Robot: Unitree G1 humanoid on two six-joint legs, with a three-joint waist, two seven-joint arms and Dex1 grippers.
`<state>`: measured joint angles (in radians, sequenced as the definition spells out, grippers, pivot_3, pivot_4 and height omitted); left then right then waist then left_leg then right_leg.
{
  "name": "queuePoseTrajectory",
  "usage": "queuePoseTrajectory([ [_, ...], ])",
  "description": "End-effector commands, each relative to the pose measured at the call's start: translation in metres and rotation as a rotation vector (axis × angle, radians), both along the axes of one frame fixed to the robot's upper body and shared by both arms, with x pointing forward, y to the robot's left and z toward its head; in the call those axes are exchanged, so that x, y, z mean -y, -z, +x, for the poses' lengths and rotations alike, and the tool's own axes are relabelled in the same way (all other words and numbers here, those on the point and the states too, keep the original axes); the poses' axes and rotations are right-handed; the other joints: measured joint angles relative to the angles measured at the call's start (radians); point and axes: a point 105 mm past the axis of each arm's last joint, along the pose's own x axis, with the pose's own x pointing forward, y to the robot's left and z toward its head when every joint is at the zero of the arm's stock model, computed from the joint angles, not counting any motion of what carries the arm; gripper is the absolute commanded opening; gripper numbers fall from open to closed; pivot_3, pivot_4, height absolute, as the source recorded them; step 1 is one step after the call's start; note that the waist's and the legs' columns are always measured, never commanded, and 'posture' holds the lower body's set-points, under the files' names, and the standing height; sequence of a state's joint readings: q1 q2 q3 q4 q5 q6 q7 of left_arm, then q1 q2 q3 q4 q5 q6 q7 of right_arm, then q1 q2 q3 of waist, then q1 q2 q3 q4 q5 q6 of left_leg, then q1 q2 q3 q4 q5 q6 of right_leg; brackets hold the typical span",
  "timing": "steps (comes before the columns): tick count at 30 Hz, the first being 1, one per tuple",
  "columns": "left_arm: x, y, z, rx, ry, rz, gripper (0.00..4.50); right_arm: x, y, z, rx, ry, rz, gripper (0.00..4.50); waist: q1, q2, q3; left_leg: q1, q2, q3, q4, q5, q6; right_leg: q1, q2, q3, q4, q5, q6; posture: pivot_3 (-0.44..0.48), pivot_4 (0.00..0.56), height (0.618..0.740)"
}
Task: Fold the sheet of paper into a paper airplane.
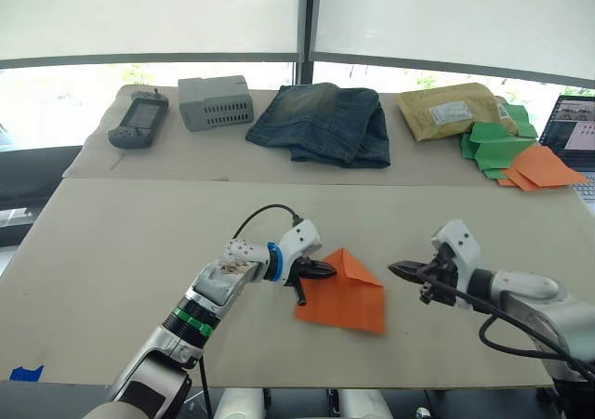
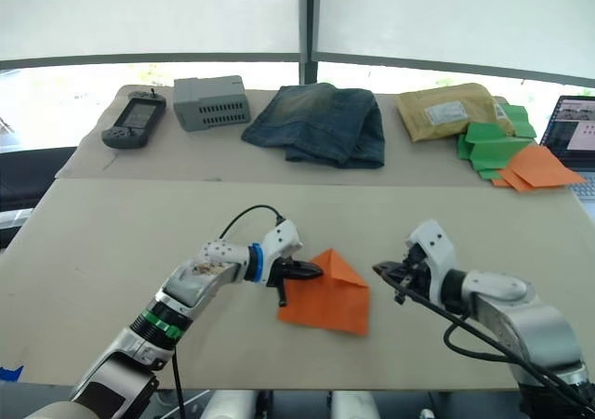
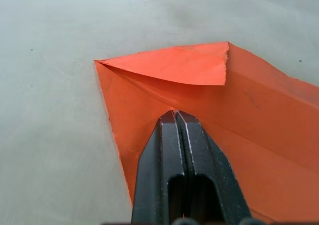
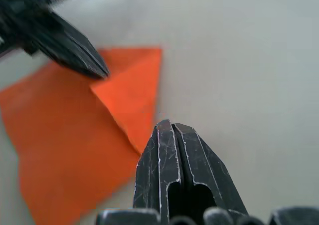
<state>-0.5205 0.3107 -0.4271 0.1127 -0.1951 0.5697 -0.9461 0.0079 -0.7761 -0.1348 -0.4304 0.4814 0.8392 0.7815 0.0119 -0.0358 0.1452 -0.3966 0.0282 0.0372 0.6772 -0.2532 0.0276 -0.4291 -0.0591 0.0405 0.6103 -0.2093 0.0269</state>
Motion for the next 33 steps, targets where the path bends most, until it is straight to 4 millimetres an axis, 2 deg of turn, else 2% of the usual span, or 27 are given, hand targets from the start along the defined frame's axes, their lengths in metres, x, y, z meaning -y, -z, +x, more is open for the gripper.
queuePoseTrajectory([
  [1,-0.004,0.022,-0.002,-0.052,-0.014,0.073,0.05,0.009,0.005,-0.007,0.001,0.006,-0.032,0.0,0.001,0.0,0.0,0.001,0.0,0.0,0.001,0.0,0.0,0.001,0.0,0.0,0.0,0.0,-0.001,0.0,0.15,0.722],
  [8,-0.003,0.023,-0.001,-0.051,-0.008,0.073,0.05,-0.002,0.021,-0.021,-0.046,-0.039,0.01,0.0,0.0,0.0,0.0,0.005,0.0,0.0,0.002,0.0,0.0,0.006,0.0,0.001,0.0,-0.001,-0.001,0.0,0.15,0.722],
  [14,-0.003,0.023,-0.003,-0.054,-0.008,0.063,0.05,-0.007,0.023,-0.005,0.057,-0.163,-0.131,0.0,-0.003,-0.001,0.0,0.006,0.0,0.0,0.002,0.0,0.0,0.006,0.0,0.001,0.0,0.0,0.0,0.0,0.15,0.722],
  [20,-0.004,0.023,-0.003,-0.052,-0.022,0.059,0.05,-0.019,0.021,0.0,0.056,-0.27,-0.106,0.0,-0.004,-0.001,0.0,0.007,0.0,0.0,0.002,0.0,0.0,0.006,0.001,0.001,0.001,0.0,0.0,0.0,0.15,0.722],
  [27,-0.008,0.025,-0.004,-0.054,-0.047,0.058,0.05,-0.03,0.002,0.004,0.083,-0.265,0.091,0.0,-0.002,-0.001,0.0,0.006,0.0,0.0,0.001,0.0,0.001,0.005,0.001,0.001,0.0,0.0,0.001,0.0,0.15,0.722],
  [33,-0.008,0.025,-0.004,-0.051,-0.054,0.058,0.05,-0.047,-0.018,0.006,0.109,-0.292,0.226,0.0,-0.003,-0.001,0.0,0.006,0.0,0.0,0.001,0.0,0.0,0.006,0.001,0.001,0.001,0.0,0.001,0.0,0.15,0.722],
])
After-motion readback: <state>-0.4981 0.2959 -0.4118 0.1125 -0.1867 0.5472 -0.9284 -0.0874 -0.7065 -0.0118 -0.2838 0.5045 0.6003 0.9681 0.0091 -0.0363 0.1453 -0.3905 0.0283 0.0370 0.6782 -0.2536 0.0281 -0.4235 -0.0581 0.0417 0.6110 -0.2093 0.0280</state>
